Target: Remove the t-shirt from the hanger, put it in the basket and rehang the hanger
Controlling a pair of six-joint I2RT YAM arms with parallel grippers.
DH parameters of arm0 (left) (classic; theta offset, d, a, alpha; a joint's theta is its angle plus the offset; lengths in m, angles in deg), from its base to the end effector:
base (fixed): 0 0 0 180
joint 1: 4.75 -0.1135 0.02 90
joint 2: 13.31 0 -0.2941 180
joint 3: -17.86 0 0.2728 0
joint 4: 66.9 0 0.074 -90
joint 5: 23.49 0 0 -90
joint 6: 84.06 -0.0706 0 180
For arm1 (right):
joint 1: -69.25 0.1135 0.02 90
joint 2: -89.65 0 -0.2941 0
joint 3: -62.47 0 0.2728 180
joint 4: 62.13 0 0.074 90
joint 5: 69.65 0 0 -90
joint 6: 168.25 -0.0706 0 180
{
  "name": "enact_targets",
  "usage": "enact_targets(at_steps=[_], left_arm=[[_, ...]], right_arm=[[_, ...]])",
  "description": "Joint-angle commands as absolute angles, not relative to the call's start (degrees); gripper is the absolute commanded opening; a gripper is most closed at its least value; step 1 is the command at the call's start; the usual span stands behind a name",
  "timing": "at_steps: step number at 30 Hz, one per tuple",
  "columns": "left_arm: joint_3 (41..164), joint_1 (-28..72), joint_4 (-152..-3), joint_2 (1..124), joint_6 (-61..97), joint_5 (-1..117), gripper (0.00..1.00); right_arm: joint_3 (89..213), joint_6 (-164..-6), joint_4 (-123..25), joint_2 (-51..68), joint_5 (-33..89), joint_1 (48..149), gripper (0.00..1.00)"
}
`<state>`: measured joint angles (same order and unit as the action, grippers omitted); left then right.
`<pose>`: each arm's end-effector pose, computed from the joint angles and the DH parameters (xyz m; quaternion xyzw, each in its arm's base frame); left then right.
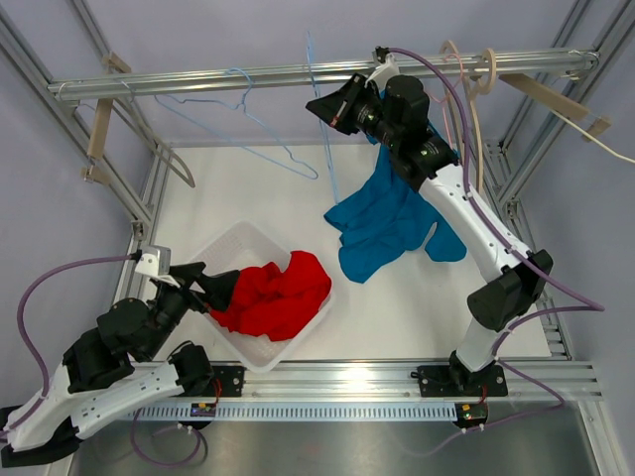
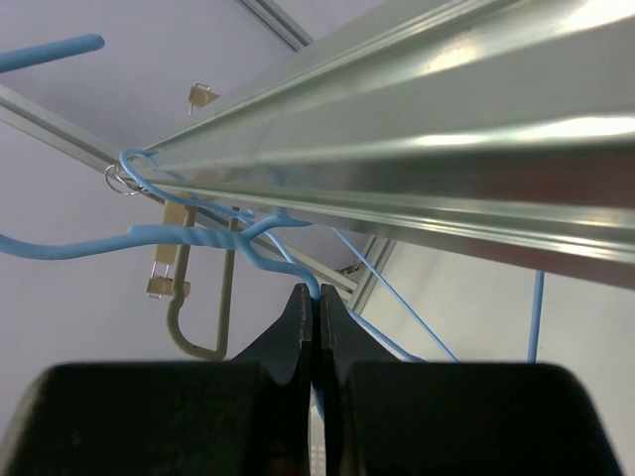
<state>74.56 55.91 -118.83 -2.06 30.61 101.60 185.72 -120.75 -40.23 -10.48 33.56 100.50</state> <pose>0.0618 -0.0271 0.3504 0.0288 0.7385 -0.2650 0.6194 0.3894 0.2552 0.5132 -0.0137 0.6996 0.4903 0.5196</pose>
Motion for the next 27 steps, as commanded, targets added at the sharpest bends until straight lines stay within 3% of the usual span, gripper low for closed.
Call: enact_targets(at_steps=[1, 12, 27], left_arm=[[75.0, 55.8, -116.0, -2.8, 28.8, 99.7, 0.99], [74.9, 55.5, -116.1, -3.0, 29.2, 99.3, 0.99], [74.8, 55.2, -115.9, -3.9, 29.1, 98.7, 0.99]], right_arm=[[184.2, -123.5, -40.9, -11.6, 33.6, 101.2, 0.0], [172.7, -125.1, -45.5, -4.9, 32.0, 102.7, 0.0], [166.0, -128.1, -48.8, 1.5, 26.1, 105.1, 0.0]])
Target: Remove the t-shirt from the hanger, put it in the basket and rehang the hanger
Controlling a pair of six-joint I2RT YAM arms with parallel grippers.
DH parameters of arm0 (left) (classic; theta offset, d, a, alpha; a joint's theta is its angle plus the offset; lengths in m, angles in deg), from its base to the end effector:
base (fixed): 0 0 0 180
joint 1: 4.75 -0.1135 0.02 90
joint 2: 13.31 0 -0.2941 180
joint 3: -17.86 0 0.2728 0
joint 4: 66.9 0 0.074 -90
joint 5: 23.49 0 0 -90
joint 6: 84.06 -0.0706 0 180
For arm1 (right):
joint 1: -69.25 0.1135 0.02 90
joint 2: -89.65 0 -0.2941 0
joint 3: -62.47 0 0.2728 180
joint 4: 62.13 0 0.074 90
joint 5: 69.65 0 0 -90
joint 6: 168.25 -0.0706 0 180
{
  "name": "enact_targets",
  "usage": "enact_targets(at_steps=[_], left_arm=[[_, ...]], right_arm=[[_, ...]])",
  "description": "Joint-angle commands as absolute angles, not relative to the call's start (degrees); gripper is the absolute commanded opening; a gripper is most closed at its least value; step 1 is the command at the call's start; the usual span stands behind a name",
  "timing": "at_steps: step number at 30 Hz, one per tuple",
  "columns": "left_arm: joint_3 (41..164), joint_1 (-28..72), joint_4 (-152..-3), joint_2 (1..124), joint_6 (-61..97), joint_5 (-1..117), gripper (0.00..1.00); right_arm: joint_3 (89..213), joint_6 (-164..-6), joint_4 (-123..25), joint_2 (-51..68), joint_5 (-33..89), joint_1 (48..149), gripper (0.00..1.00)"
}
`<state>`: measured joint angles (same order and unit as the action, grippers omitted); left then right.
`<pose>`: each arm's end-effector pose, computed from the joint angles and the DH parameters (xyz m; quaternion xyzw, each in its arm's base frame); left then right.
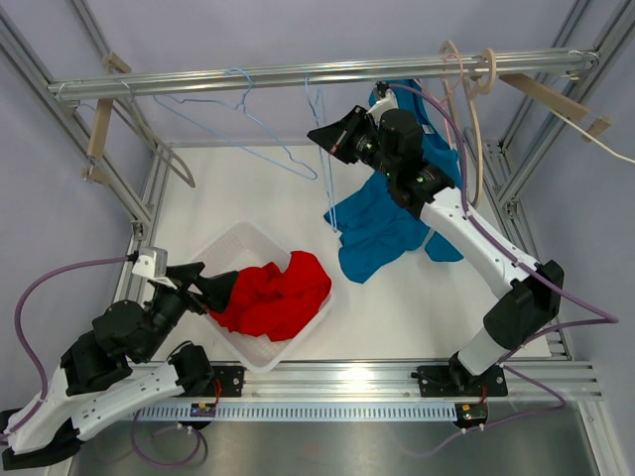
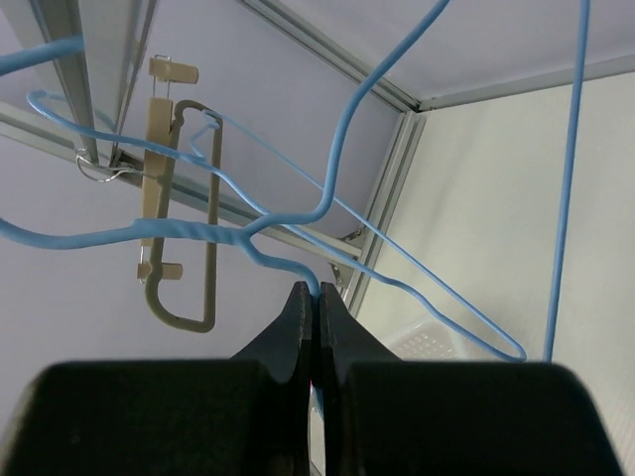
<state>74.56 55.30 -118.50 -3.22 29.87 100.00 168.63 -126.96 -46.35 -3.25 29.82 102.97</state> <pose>0.0588 -0.0241 0.3517 0.0338 0.7315 -0.2750 0.6230 0.3628 0.2561 0.4635 0.0373 0.7213 0.4989 0.4790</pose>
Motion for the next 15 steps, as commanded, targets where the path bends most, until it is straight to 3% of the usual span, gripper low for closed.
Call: enact_targets(at_steps=[1, 10, 15], left_arm=[[74.8, 55.1, -116.0, -3.9, 29.1, 98.7, 0.99], [74.8, 55.0, -115.9, -5.0, 28.7, 98.2, 0.99], [74.5, 55.1, -116.0, -6.3, 28.5, 98.5, 0.99]], right_arm=[[165.1, -128.4, -51.1, 2.4, 24.5, 105.6, 0.0], [169.4, -129.5, -49.9, -0.5, 16.0, 106.3, 0.0], [170.9, -129.8, -50.5, -2.0, 17.3, 106.3, 0.0]])
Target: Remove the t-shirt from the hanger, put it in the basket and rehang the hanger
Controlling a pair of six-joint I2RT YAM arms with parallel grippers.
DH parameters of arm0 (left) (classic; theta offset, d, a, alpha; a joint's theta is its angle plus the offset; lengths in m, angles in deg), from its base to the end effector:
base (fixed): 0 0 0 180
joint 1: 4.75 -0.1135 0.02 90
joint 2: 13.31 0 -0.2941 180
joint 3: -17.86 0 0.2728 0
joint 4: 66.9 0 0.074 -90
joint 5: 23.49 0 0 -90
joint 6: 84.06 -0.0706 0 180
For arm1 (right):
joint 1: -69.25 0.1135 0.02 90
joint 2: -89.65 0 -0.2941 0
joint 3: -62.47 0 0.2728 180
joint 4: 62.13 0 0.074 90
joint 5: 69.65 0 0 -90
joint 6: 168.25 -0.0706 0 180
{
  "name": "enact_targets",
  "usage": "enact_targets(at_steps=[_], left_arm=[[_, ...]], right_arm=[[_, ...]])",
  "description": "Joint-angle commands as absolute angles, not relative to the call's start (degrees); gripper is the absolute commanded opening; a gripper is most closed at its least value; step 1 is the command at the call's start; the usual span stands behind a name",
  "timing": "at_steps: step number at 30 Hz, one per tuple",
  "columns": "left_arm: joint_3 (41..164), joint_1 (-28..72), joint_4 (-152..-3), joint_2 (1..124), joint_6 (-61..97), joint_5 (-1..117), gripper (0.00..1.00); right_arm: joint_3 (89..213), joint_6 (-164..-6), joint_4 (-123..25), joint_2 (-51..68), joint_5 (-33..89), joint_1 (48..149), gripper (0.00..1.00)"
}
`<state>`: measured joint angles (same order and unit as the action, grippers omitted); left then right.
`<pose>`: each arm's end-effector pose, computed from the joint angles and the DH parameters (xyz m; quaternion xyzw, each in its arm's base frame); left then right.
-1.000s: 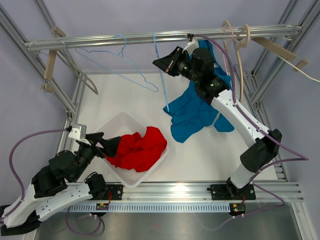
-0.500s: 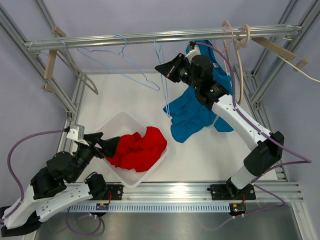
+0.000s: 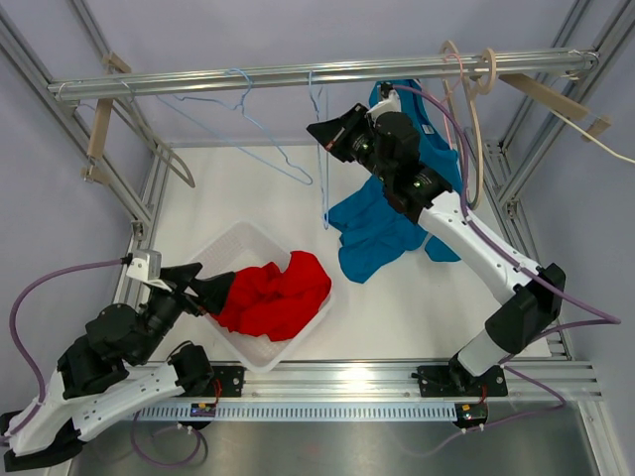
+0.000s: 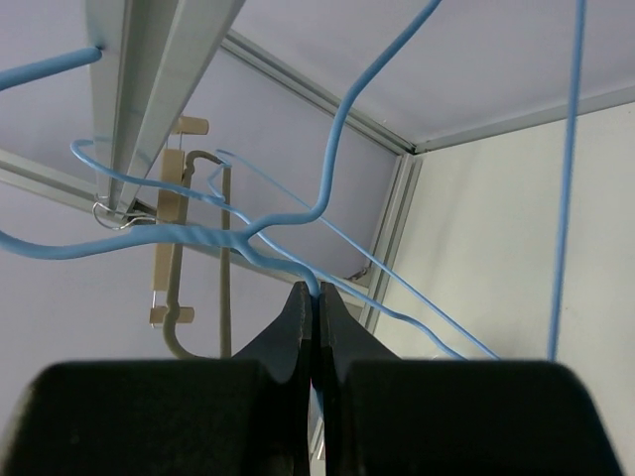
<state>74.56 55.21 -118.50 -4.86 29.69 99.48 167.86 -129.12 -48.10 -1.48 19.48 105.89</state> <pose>0.0552 -0.0186 0.3525 0.0317 0.7235 -0.2852 0.6278 0.3495 0.2586 0.4753 0.0927 0.6996 0.4861 0.5155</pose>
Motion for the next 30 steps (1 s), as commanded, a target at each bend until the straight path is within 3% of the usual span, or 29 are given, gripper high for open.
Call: enact_targets(at_steps=[1, 10, 25, 30], left_arm=[[74.6, 55.1, -116.0, -6.4, 28.5, 98.5, 0.99], [74.7, 54.8, -116.0, -6.5, 28.3, 98.1, 0.99], [74.5, 54.5, -116.0, -6.6, 28.2, 98.1, 0.99], [74.5, 54.4, -116.0, -6.4, 28.2, 98.1, 0.99]], right_arm=[[170.8, -129.9, -51.1, -1.9, 17.4, 106.3, 0.0], [177.5, -129.2, -46.4, -6.3, 19.2, 106.3, 0.0], [170.1, -130.4, -48.8, -5.1, 18.9, 106.3, 0.0], [174.0, -128.6, -45.1, -6.1, 18.4, 106.3, 0.0]])
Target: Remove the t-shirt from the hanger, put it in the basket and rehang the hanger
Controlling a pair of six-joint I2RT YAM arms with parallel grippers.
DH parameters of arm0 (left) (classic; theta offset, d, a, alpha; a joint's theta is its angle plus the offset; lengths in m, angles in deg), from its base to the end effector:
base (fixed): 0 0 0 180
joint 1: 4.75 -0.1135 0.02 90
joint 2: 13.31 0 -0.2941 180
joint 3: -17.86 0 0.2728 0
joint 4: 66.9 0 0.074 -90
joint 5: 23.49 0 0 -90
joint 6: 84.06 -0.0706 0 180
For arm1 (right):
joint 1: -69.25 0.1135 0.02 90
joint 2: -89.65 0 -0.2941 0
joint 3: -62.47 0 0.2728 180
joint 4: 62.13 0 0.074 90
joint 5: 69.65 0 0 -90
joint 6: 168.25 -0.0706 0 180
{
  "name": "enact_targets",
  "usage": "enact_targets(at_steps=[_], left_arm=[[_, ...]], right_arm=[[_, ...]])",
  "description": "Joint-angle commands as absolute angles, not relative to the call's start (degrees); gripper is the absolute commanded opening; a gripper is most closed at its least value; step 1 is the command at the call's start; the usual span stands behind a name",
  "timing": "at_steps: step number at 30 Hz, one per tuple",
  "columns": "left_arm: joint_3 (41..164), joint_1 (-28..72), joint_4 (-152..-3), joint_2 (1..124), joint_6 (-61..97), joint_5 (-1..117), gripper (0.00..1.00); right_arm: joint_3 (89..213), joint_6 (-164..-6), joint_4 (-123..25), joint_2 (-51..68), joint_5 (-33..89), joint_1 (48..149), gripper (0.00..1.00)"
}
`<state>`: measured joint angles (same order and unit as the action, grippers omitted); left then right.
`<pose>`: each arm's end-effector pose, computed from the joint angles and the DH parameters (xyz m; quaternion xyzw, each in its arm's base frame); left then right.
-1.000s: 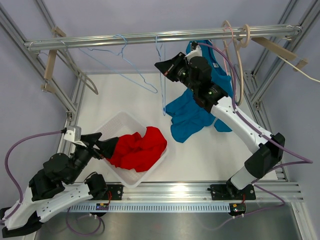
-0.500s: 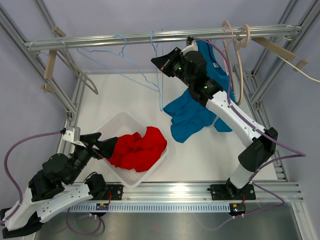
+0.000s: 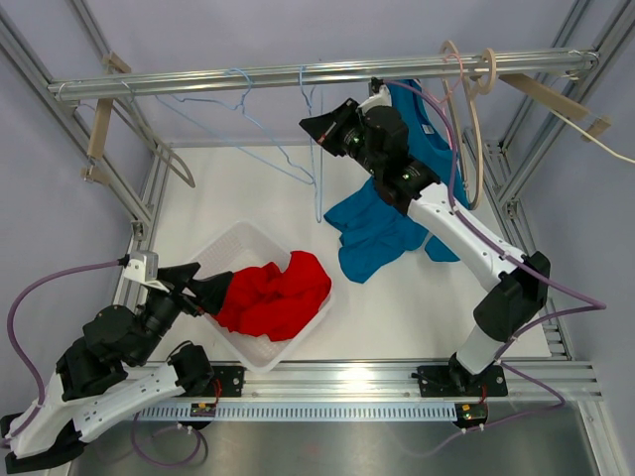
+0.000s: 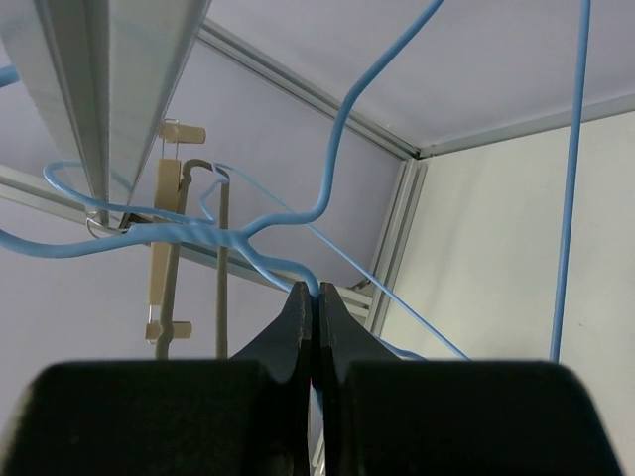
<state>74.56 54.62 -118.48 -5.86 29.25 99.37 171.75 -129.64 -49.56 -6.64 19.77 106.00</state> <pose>0.0532 -0.0146 0.3529 0.0279 0.7185 -0.2856 0.6335 0.3711 0.2762 0.4682 0.0933 0.6983 0.4910 0.5124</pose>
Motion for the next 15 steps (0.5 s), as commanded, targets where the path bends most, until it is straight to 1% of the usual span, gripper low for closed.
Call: enact_targets(at_steps=[1, 2, 6, 7, 9, 10, 11, 13, 15], left_arm=[[74.6, 54.4, -115.9, -6.4, 28.2, 98.1, 0.99], [74.6, 54.3, -115.9, -6.5, 28.2, 98.2, 0.99], [74.5, 54.3, -116.0, -6.5, 28.2, 98.1, 0.99], [74.6, 54.3, -116.1, -6.5, 28.2, 98.2, 0.99], [74.6, 54.2, -116.0, -6.5, 28.2, 98.1, 0.99], [74.5, 54.2, -116.0, -6.5, 28.2, 98.1, 0.99], [74.5, 54.2, -116.0, -6.5, 28.2, 98.0, 0.99], [74.5, 54.2, -116.0, -6.5, 28.2, 97.9, 0.99], [74.5, 54.2, -116.0, -6.5, 28.3, 97.7, 0.99]], right_arm=[[174.6, -128.3, -44.8, -6.2, 18.6, 106.3, 0.0], [174.5, -128.3, -44.7, -6.1, 18.8, 106.3, 0.01], [172.3, -127.1, -44.2, -3.9, 19.7, 106.3, 0.35], [171.4, -125.6, -43.6, -2.0, 19.9, 106.3, 0.5], [170.3, -122.1, -41.3, 0.3, 19.9, 106.3, 0.62], [168.9, -120.5, -40.1, 3.2, 19.6, 106.3, 0.7], [168.3, -119.0, -38.9, 4.7, 19.3, 106.3, 0.74], [166.5, -113.0, -34.8, 9.0, 18.9, 106.3, 0.77], [166.1, -107.2, -29.1, 12.5, 18.9, 106.0, 0.77]])
